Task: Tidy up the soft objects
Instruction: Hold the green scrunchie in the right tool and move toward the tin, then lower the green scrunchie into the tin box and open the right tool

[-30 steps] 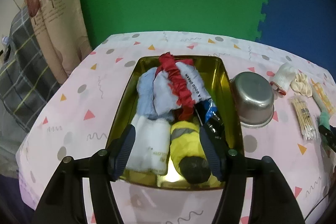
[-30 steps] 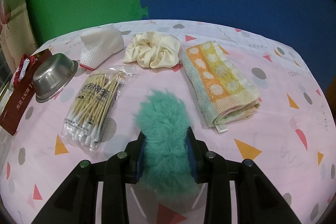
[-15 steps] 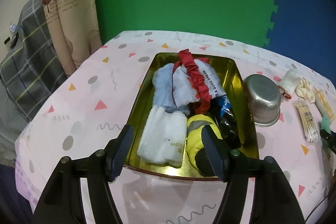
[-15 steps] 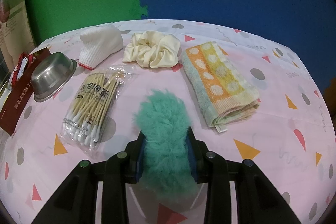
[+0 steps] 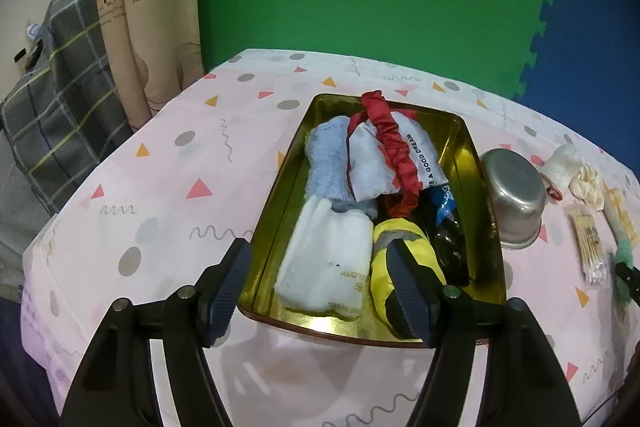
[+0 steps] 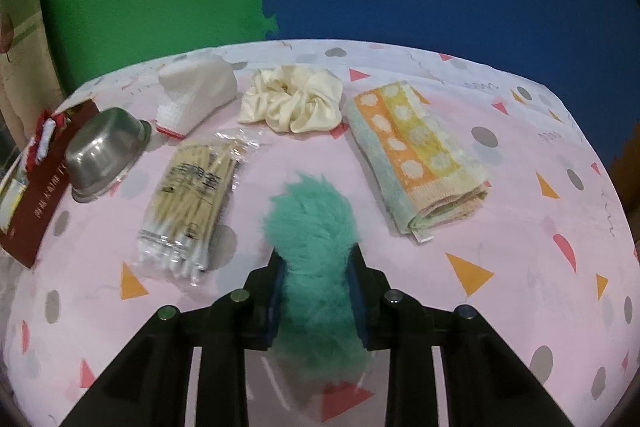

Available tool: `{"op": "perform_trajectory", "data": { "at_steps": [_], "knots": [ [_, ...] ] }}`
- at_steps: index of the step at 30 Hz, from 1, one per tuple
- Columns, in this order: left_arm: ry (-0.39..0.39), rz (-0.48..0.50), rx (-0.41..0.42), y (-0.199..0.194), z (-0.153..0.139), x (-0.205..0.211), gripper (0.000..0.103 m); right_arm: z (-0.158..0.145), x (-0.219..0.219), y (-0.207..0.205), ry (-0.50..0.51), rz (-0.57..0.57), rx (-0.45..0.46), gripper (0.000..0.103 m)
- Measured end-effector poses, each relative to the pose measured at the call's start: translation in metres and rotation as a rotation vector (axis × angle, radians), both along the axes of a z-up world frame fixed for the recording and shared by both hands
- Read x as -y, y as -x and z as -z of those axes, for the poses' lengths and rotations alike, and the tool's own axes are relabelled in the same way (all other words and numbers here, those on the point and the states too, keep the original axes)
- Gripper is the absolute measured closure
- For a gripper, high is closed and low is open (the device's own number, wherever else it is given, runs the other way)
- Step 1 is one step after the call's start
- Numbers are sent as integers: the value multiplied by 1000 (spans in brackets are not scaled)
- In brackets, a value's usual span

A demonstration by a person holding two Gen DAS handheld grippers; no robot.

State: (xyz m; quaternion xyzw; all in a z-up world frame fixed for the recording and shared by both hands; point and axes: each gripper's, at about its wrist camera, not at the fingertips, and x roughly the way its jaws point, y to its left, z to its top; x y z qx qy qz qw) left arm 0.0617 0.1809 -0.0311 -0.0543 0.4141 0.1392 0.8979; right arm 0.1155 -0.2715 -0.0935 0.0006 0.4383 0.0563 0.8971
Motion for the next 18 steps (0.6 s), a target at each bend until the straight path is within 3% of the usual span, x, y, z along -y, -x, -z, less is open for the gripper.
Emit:
{"op": "perform_trajectory", "data": {
  "at_steps": [3, 18],
  "knots": [
    [10, -4, 0, 0, 0, -1, 34, -10, -5, 5, -9, -9, 15, 81],
    [22, -45, 7, 4, -3, -12, 32, -45, -49, 22, -40, -99, 71, 84]
  ]
}}
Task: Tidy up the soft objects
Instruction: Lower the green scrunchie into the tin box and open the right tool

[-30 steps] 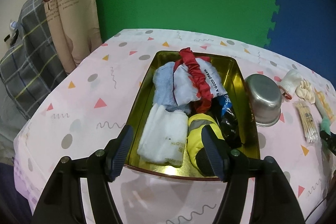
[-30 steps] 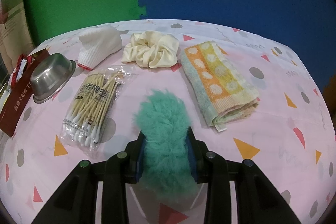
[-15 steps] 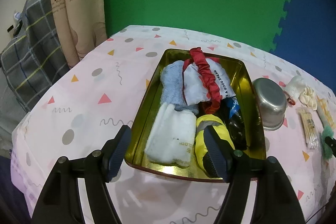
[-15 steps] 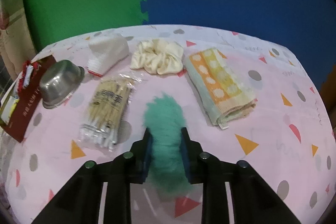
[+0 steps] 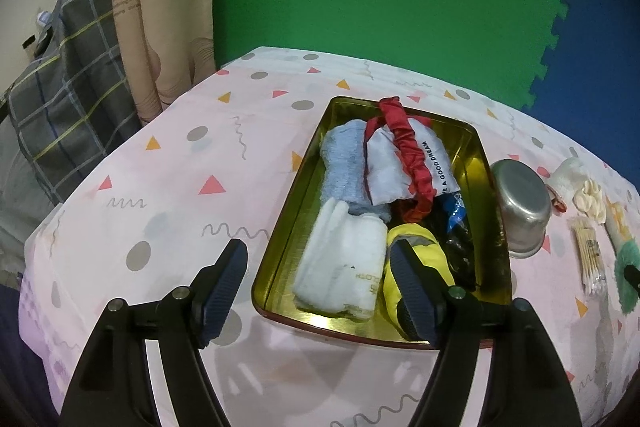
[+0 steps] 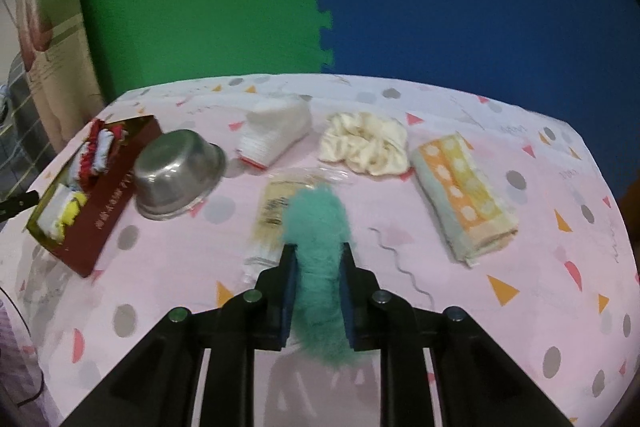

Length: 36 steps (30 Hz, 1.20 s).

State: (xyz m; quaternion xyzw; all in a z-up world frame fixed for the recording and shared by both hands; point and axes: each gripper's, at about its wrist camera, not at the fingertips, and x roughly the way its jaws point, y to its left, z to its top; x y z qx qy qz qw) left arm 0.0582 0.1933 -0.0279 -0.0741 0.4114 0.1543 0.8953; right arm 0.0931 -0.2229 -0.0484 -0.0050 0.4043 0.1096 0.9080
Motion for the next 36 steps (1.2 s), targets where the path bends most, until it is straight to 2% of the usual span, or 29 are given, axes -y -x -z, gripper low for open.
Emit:
{"op": "perform_trajectory", "data": {
  "at_steps": [6, 19, 29, 36],
  "knots": [
    [16, -24, -9, 6, 3, -8, 30, -16, -40, 0, -26, -76, 25, 84],
    [42, -98, 3, 19, 1, -29, 29, -44, -171, -1, -122, -339, 40, 84],
    [61, -141, 18, 21, -1, -42, 29, -35, -250, -3, -120, -452, 15, 84],
    [77, -157, 23, 22, 0, -46, 29, -20, -278, -18, -97, -465, -10, 82]
  ]
}}
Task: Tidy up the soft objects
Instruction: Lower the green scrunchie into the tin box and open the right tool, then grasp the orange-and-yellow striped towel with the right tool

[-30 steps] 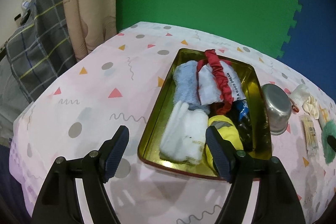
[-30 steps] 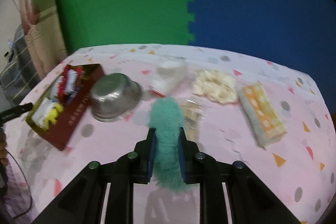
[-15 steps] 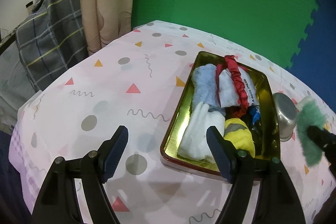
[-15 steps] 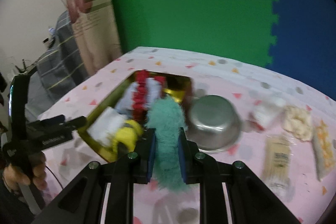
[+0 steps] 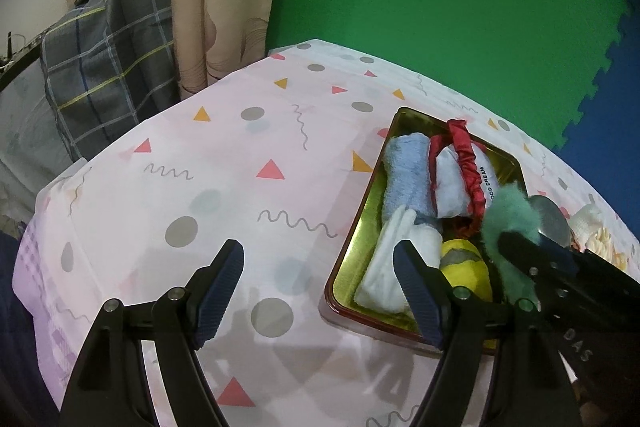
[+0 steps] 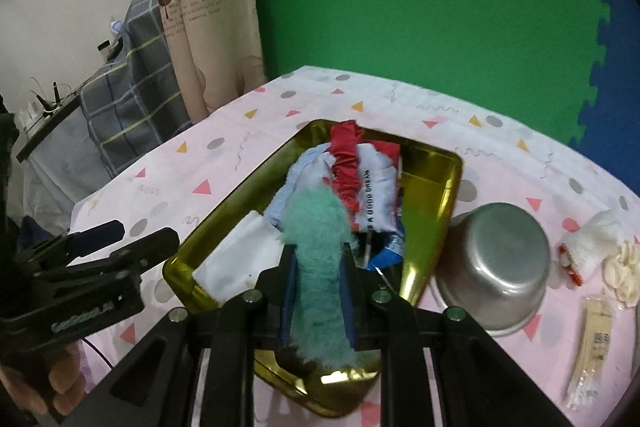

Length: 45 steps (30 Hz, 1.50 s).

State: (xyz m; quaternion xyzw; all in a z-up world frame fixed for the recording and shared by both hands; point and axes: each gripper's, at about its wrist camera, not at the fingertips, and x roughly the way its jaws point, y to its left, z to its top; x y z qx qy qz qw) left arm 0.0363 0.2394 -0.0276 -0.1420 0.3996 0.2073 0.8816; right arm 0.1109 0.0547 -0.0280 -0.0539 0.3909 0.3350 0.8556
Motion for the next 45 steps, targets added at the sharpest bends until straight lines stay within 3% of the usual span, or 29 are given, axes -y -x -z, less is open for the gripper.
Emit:
{"op": "perform_trajectory", "data": {
  "at_steps": [4, 7, 16, 21, 27, 29, 36, 45],
  "knots": [
    [-23, 10, -4, -2, 2, 4, 29, 4, -6, 1, -4, -32, 5, 59],
    [-19, 21, -5, -3, 2, 5, 29, 3, -4, 3, -7, -33, 12, 52],
    [-39, 54, -13, -5, 3, 15, 28, -7, 43, 9, -48, 36, 22, 50],
    [-67, 67, -23, -6, 3, 21, 26, -6, 104, 4, -28, 149, 28, 48],
    [-103, 86, -24, -8, 3, 29, 24, -3, 209, -16, 48, 345, 51, 43],
    [-116, 101, -32, -9, 4, 33, 24, 0, 242, -25, 85, 408, 55, 37],
    [-160, 195, -33, -12, 5, 58, 21, 27, 339, -58, 153, 591, 7, 36],
    [-195, 307, -45, -14, 2, 94, 20, 65, 373, -94, 186, 635, -30, 36]
  ]
}}
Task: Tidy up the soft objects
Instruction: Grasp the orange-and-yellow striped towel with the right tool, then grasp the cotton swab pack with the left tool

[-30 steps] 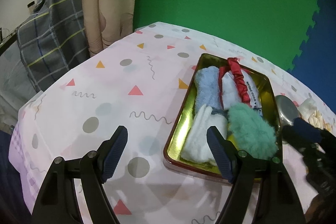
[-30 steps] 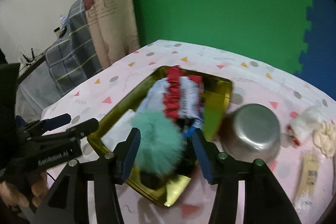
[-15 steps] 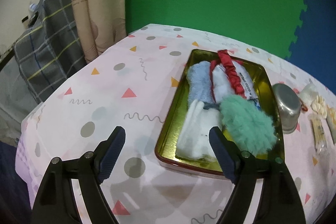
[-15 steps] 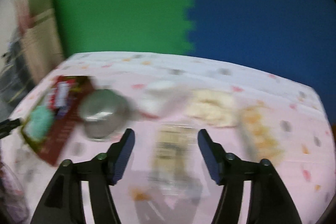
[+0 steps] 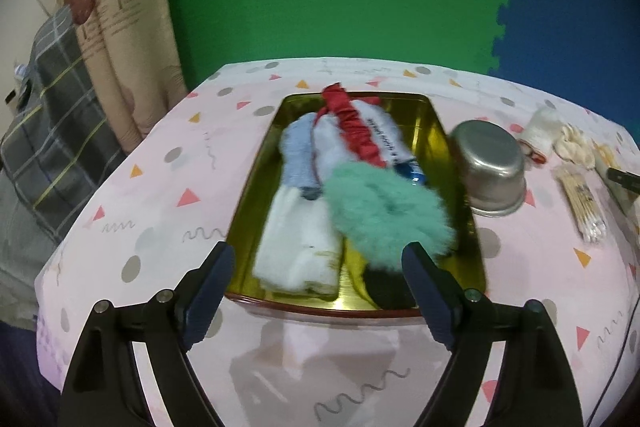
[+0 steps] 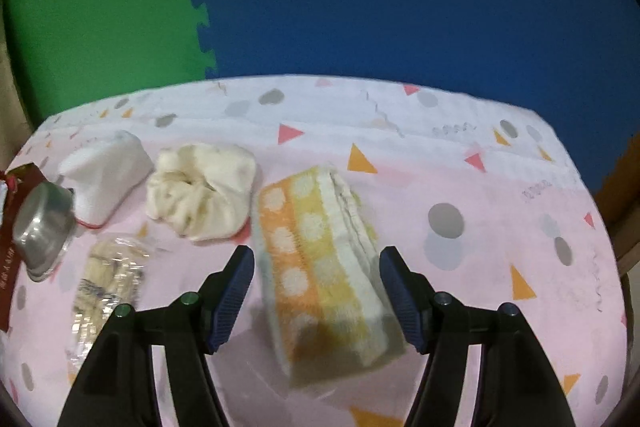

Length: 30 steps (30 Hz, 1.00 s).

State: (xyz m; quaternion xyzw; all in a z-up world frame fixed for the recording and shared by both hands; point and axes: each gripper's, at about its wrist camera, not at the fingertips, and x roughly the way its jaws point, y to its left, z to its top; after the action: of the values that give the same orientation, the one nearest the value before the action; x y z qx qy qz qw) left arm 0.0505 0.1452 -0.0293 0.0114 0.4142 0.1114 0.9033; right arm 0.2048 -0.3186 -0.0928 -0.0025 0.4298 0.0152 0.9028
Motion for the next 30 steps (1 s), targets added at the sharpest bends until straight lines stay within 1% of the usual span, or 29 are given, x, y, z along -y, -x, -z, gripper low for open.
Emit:
{"op": "perform_trajectory", "data": {
  "at_steps": [2, 5, 8, 10, 13, 21, 24, 26, 30],
  "knots": [
    [-4, 16, -12, -1, -1, 8, 20, 11, 2, -4, -6, -6, -17, 35],
    [-2, 39, -18, -2, -2, 19, 19, 16, 3, -4, -9, -7, -11, 31],
    [-9, 65, -25, -5, -3, 33, 19, 18, -1, -6, 25, -6, -32, 29],
    [12, 87, -33, -6, -3, 41, 19, 20, -3, -7, 37, -6, -32, 29],
    [46, 112, -47, -9, -3, 52, 19, 20, -1, -6, 21, -4, -35, 28],
    [54, 162, -81, -13, 2, 81, 19, 19, -2, -6, 27, -6, -35, 29],
    [68, 189, -99, -15, 5, 94, 19, 17, -4, -2, 39, -6, -28, 39],
    [79, 208, -106, -17, 5, 102, 19, 16, -3, 3, 40, -11, -24, 48],
    [97, 253, -124, -24, 8, 123, 19, 14, 3, 15, 28, -8, -19, 56]
  ]
}}
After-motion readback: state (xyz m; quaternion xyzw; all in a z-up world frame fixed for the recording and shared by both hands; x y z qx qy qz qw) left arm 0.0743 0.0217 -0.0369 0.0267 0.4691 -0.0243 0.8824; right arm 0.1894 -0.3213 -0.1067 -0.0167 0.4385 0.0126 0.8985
